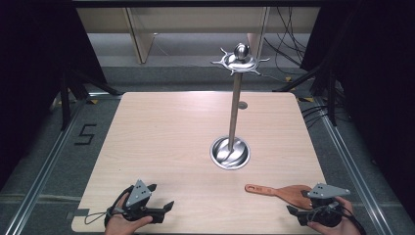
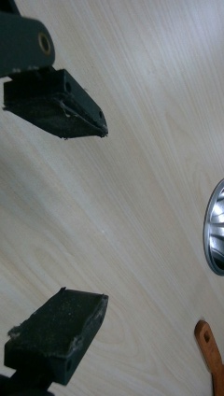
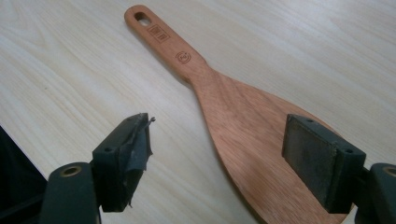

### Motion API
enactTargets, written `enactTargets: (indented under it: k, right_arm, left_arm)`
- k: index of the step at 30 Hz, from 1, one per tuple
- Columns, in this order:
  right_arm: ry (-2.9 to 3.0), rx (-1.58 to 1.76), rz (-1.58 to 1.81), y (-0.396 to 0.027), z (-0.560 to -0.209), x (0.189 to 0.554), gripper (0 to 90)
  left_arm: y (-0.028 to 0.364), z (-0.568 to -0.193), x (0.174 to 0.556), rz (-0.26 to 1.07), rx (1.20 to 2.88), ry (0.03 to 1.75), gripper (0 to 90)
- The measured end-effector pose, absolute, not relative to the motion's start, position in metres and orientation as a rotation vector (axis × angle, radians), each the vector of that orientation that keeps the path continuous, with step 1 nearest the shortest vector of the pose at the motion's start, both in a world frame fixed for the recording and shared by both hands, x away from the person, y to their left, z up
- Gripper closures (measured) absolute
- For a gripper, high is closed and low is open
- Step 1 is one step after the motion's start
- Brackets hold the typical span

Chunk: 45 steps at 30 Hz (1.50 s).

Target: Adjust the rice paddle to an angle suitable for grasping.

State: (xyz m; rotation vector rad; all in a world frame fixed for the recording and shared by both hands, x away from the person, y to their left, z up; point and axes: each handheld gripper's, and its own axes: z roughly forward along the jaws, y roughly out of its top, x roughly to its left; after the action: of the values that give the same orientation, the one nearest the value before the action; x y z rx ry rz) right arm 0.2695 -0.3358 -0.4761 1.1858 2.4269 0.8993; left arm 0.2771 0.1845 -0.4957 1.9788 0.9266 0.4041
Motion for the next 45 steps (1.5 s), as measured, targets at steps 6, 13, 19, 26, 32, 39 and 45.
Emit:
enactTargets:
  k: [6,13,19,26,32,39,45]
  right_arm:
    - [2.445,1.137,0.872,-0.334,-0.477,0.270,25.3]
    - [2.458,1.138,0.870,-0.332,-0.478,0.270,25.3]
    - [2.473,1.116,0.856,-0.329,-0.479,0.271,25.3]
    - [2.546,1.007,0.852,-0.313,-0.471,0.280,28.8]
    - [2.645,0.914,0.742,-0.295,-0.460,0.289,32.6]
    - [2.693,0.891,0.652,-0.286,-0.454,0.306,36.5]
    - [2.762,0.815,0.593,-0.275,-0.459,0.324,42.1]
  left_arm:
    - [0.185,-0.496,0.277,0.398,1.970,0.923,14.8]
    - [0.185,-0.495,0.277,0.401,1.977,0.915,14.8]
    - [0.184,-0.496,0.276,0.392,1.972,0.926,14.9]
    - [0.183,-0.497,0.277,0.386,1.959,0.955,14.9]
    - [0.184,-0.497,0.278,0.387,1.955,0.952,14.9]
    - [0.185,-0.497,0.279,0.399,1.959,0.943,14.9]
    - [0.185,-0.497,0.279,0.396,1.955,0.947,15.0]
